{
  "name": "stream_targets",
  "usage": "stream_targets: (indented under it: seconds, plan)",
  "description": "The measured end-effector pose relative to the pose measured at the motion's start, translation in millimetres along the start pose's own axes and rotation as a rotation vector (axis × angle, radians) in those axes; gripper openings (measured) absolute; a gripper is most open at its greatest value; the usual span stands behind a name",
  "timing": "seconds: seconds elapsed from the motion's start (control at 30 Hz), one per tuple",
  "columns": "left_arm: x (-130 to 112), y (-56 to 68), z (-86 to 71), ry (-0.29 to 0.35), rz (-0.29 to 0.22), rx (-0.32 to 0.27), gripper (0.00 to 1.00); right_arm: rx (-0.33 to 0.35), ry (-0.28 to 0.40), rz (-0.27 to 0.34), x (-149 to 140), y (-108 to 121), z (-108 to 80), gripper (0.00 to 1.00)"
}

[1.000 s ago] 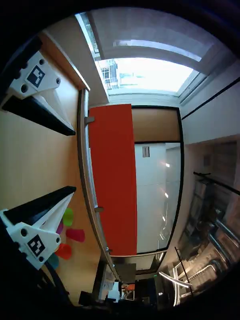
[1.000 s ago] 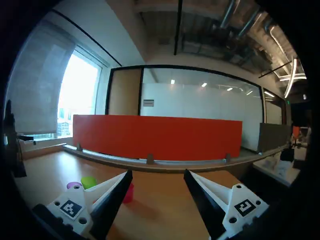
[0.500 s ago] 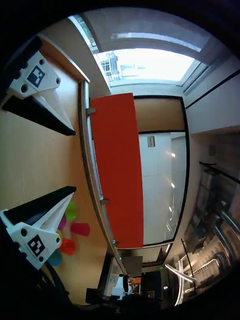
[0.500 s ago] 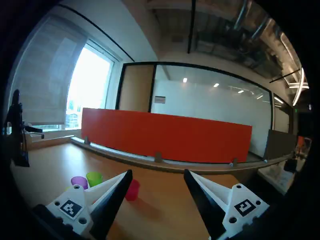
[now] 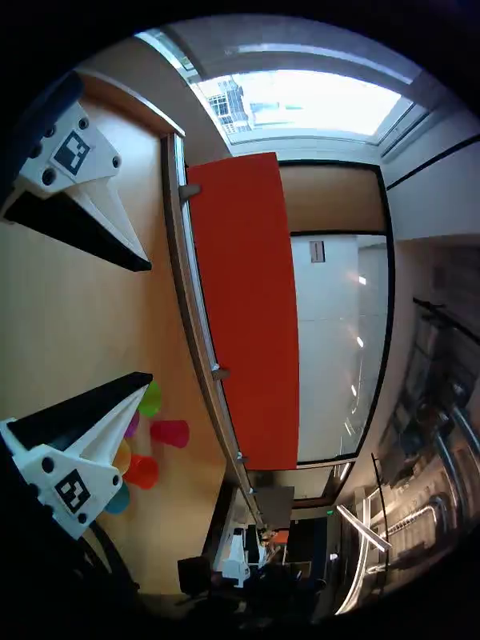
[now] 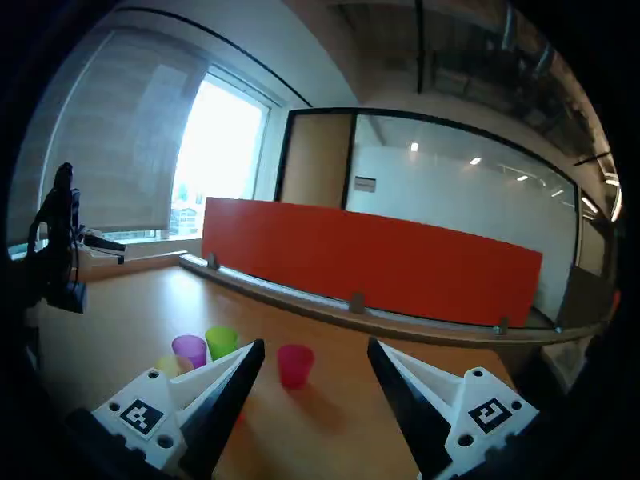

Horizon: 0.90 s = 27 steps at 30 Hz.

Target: Pour water

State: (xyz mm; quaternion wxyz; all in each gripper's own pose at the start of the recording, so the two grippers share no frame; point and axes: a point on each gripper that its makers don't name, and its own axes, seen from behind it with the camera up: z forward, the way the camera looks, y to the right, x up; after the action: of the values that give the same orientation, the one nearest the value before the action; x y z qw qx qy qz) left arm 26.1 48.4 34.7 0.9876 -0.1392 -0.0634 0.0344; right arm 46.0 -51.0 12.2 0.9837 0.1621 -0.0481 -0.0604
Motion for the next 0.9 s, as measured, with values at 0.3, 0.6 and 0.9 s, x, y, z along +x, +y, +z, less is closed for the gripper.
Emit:
stream_targets:
  seconds: [0.3, 0.6, 0.9]
  plan:
    - [6.4, 12.8, 7.9, -0.014, 0.004, -0.086, 0.94, 0.204, -0.086, -0.066, -18.3, -35.1, -4.2, 1.0]
    - [6.6, 28.9, 12.6, -0.057, 0.025, -0.172, 0.94, 0.365, -0.136, -0.101, -22.0, -58.5, -9.4, 1.0]
    - [3.4, 44.3, 12.7, -0.097, 0.068, -0.274, 0.94, 0.464, -0.172, -0.114, -22.3, -70.2, -11.8, 1.0]
